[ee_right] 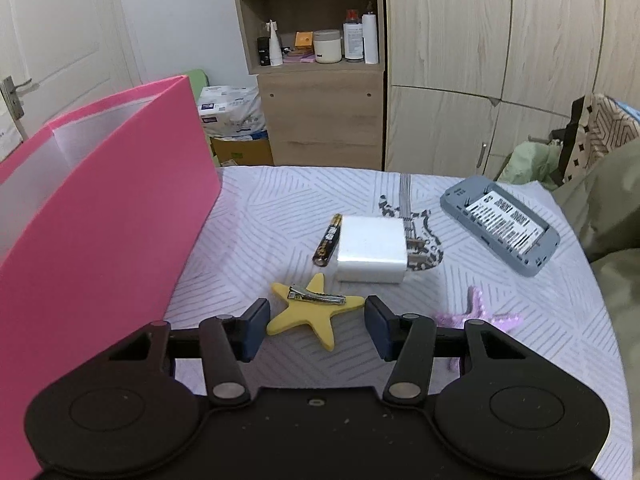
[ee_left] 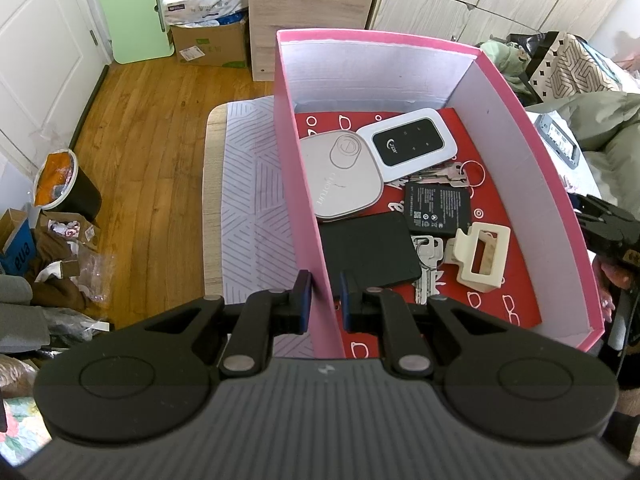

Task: Organize rigid objects
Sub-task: 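Grasp the yellow star hair clip with the right gripper and lift it, then lower the yellow star clip into the pink box and open the right gripper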

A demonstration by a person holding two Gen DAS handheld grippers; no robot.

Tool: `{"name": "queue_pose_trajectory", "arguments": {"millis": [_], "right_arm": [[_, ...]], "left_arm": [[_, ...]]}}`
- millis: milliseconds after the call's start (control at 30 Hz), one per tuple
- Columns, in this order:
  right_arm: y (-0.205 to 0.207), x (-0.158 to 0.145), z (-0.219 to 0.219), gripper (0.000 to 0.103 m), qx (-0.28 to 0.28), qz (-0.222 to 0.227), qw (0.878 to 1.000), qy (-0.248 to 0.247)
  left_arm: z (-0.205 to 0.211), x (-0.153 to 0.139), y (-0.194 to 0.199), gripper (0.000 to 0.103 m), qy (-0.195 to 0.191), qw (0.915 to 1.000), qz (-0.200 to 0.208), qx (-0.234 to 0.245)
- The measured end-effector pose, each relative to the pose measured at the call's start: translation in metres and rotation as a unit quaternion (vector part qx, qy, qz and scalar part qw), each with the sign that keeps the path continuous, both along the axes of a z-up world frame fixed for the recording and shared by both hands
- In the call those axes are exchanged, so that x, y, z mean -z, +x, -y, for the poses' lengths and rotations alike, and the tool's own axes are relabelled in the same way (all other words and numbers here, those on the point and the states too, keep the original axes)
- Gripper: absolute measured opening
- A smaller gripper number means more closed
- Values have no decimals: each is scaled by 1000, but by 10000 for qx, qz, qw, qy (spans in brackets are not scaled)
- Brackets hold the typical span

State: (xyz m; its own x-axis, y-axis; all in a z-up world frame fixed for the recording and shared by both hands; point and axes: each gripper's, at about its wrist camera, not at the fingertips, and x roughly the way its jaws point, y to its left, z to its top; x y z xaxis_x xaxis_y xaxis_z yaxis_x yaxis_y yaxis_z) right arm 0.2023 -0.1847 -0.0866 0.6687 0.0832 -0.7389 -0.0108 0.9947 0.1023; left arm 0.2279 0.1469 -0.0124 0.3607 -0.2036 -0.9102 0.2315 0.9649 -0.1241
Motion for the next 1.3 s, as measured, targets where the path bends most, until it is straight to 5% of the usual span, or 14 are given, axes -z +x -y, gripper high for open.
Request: {"name": "queue_pose_trajectory", "arguments": {"millis": [533, 833, 1033, 1300], "right_arm": [[-22, -24, -3, 57, -326, 74, 9989, 329], [-35, -87, -19, 57, -981, 664, 9930, -39], [-33, -127, -50, 57, -1859, 1006, 9774, 12], [-7, -125, -117, 57, -3372, 357, 9406, 152]], "left_arm": [[-3, -1, 1, 12, -26, 10000, -26, 7], [-1, 0, 0, 12, 4, 10000, 24, 62], [-2, 1, -2, 12, -28, 9999, 64, 76], [-6, 2, -5, 12, -131, 9998, 140, -12]]}}
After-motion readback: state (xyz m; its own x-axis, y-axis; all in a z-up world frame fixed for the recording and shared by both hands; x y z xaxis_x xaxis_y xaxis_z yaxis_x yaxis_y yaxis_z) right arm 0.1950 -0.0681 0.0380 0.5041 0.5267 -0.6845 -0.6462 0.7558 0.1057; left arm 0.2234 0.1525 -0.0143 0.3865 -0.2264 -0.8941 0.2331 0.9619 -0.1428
